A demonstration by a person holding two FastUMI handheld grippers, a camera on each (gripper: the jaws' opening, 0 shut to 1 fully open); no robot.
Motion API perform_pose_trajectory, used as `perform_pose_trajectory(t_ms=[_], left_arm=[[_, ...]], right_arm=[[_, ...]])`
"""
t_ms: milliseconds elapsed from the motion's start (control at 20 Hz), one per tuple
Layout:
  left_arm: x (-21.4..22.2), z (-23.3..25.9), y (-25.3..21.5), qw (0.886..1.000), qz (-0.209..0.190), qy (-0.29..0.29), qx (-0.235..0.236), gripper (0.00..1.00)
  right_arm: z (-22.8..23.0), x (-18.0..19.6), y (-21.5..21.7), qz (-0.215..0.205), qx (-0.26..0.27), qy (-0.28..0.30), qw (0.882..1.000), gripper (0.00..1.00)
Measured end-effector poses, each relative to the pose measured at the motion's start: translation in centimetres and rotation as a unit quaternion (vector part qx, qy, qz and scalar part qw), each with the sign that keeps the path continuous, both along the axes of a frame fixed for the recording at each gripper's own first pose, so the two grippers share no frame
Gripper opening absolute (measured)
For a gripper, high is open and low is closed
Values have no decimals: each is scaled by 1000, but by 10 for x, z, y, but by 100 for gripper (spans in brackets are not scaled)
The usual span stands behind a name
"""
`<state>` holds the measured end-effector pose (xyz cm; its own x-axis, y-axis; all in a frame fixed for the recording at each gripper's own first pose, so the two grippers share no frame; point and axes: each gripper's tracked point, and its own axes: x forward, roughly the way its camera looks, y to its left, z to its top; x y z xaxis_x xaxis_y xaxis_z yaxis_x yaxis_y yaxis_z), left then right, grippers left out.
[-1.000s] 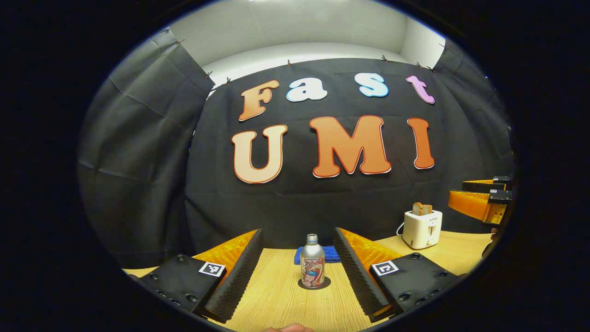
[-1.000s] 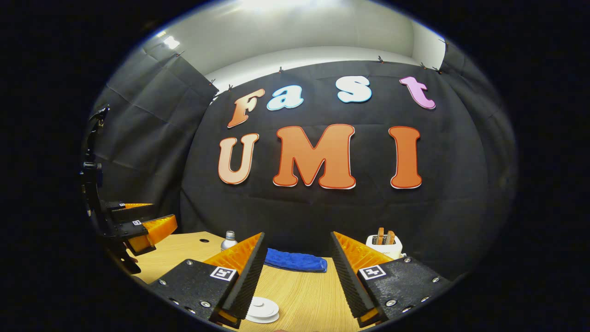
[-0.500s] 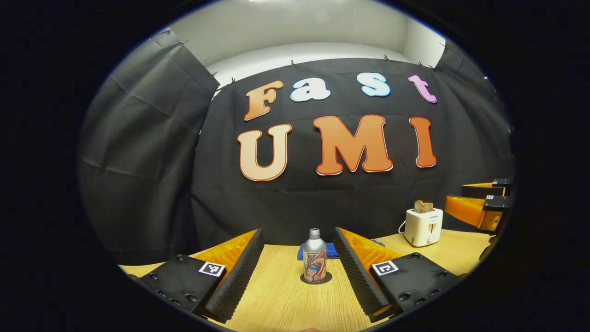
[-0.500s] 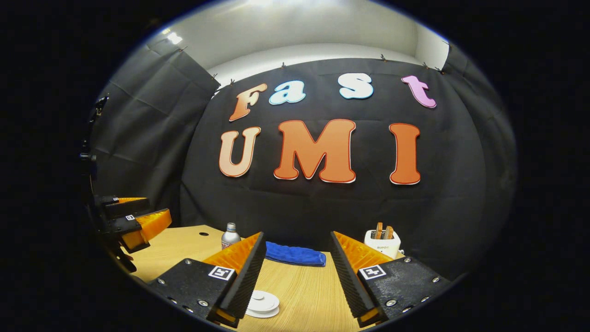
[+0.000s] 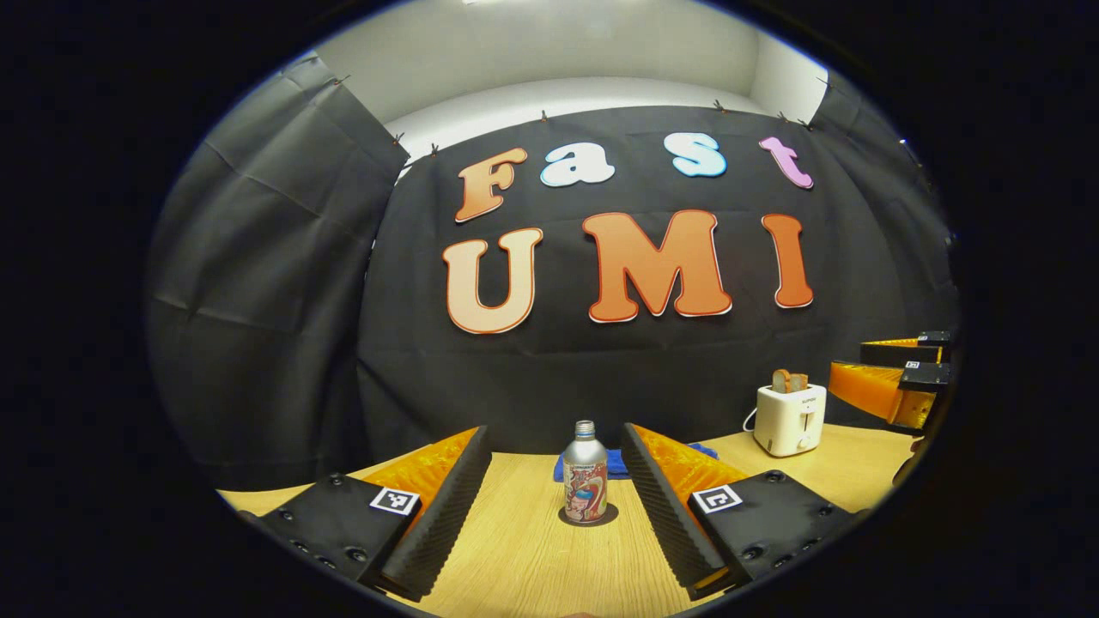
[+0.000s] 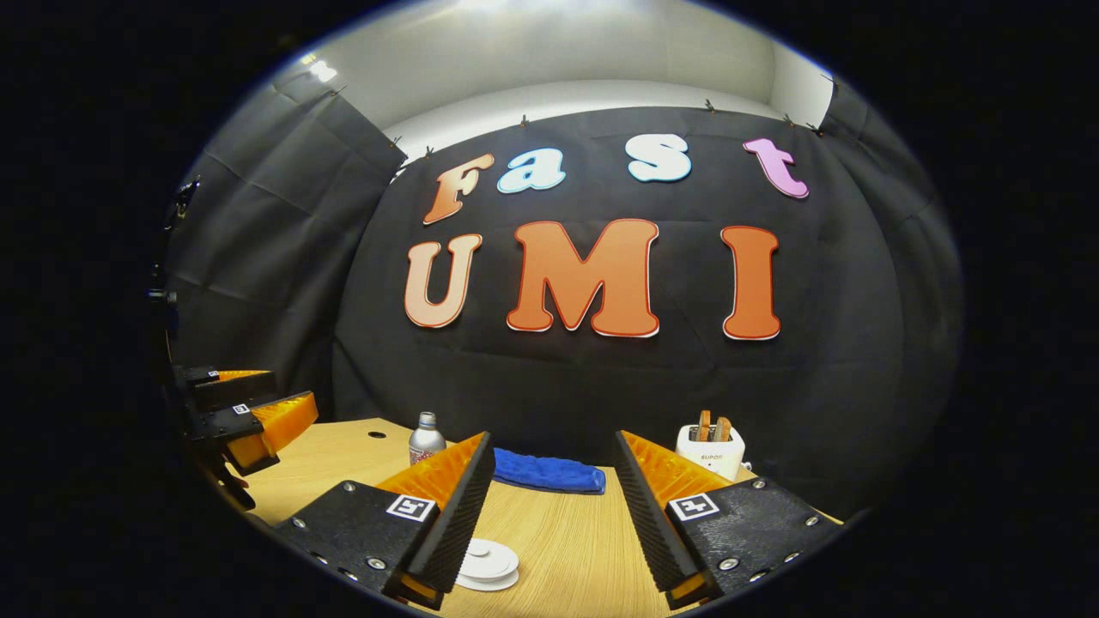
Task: Open the teacup lid with one hand, grasp the water bottle and pour water into the teacup with the other hand; after pouring, place the water bottle on the coaster and then close the teacup lid.
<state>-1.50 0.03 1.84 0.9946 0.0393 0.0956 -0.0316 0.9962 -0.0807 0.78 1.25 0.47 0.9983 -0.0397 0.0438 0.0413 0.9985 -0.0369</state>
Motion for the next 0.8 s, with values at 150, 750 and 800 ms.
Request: perform_pose_trajectory(t_ms=[150, 750, 800], left_arm=[[1, -2, -2, 1000, 0, 4, -3, 100], [16, -5, 1, 1000, -5, 20, -18, 99], [16, -4, 0, 1000, -6, 21, -18, 99]], right_arm=[[1, 1, 0, -1, -1, 0, 1000, 84], [-7, 2, -13, -8, 1, 4, 1000, 84], [-8, 2, -13, -8, 1, 5, 1000, 84]])
